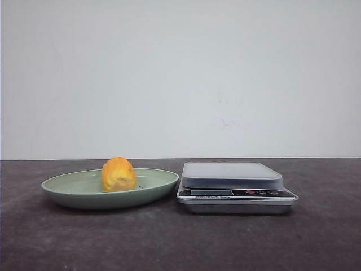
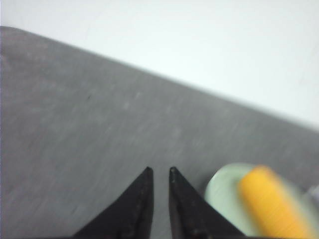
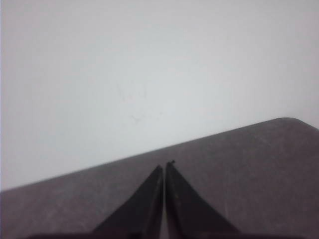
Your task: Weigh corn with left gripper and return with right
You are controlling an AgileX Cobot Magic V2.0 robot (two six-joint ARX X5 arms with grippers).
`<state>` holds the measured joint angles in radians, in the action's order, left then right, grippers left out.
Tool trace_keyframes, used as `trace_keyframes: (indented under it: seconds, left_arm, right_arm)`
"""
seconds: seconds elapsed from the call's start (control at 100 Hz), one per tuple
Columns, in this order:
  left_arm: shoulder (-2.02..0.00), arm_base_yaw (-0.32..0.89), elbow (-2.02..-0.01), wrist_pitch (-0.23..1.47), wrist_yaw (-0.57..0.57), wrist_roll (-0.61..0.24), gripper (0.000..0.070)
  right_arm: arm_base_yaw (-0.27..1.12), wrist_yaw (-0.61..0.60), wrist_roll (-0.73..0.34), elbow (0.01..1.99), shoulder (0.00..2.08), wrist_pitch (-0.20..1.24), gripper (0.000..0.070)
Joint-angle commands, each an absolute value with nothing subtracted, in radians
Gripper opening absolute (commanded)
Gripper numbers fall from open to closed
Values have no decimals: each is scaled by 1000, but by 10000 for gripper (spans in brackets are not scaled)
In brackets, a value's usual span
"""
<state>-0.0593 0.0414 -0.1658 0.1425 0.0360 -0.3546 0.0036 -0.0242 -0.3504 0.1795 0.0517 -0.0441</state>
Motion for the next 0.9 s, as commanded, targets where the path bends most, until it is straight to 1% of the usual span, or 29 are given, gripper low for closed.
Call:
trace_keyframes:
  seconds: [0.0, 0.1, 0.18, 0.21, 0.23, 0.26, 0.27, 0.29, 0.3, 0.31, 0.34, 0.35, 0.36, 0.38, 0.4, 0.43, 0.55, 0.67, 0.71, 0.76, 0.8, 0.89]
  left_arm:
    - [-111, 41, -289, 120, 27, -410, 11]
    - [-248, 41, -462, 152, -9, -407, 11]
    - [-369, 41, -600, 203, -60, -379, 12]
    - [-411, 41, -646, 218, -85, -368, 44]
    - [-436, 41, -672, 224, -103, -367, 87]
    - [-472, 41, -712, 234, -132, -368, 192]
    - [-484, 41, -724, 238, -141, -368, 234]
    - [-506, 41, -747, 243, -161, -369, 324]
    - [-517, 41, -757, 245, -170, -369, 365]
    - [-528, 41, -768, 248, -181, -368, 406]
    - [-559, 41, -799, 256, -210, -366, 512]
    - [-568, 41, -807, 259, -217, -365, 533]
    - [-578, 41, -817, 264, -224, -363, 554]
    - [-596, 41, -834, 274, -237, -358, 574]
    - [-612, 41, -851, 287, -250, -355, 573]
    - [-635, 41, -875, 310, -270, -351, 573]
    - [-719, 50, -948, 405, -334, -338, 573]
    - [-779, 98, -961, 443, -340, -304, 573]
    - [-797, 120, -961, 450, -338, -292, 573]
    - [-823, 149, -961, 453, -331, -284, 573]
    - [-844, 173, -961, 450, -311, -278, 573]
    - [-907, 232, -961, 425, -263, -268, 573]
  right_arm:
    - [2, -22, -383, 270, 96, 2, 0]
    - [2, -37, -377, 396, 208, 91, 0]
    - [2, -99, -350, 489, 297, 123, 3]
    - [2, -115, -340, 516, 320, 131, 19]
    - [2, -122, -335, 535, 335, 139, 44]
    - [2, -133, -330, 565, 356, 154, 116]
    - [2, -134, -329, 574, 363, 158, 145]
    - [2, -138, -329, 596, 379, 167, 226]
    - [2, -139, -329, 601, 383, 168, 244]
    - [2, -143, -329, 609, 389, 172, 277]
    - [2, -163, -327, 635, 408, 186, 382]
    - [2, -173, -323, 646, 416, 192, 428]
    - [2, -179, -321, 654, 422, 196, 454]
    - [2, -188, -318, 665, 429, 201, 485]
    - [2, -198, -315, 679, 439, 208, 514]
    - [2, -214, -314, 699, 455, 220, 532]
    - [4, -269, -299, 778, 511, 290, 534]
    - [8, -323, -274, 846, 550, 369, 546]
    - [11, -325, -264, 865, 559, 389, 576]
    - [16, -326, -255, 886, 566, 407, 636]
    - [21, -342, -255, 902, 574, 410, 700]
    - [30, -399, -255, 928, 574, 413, 700]
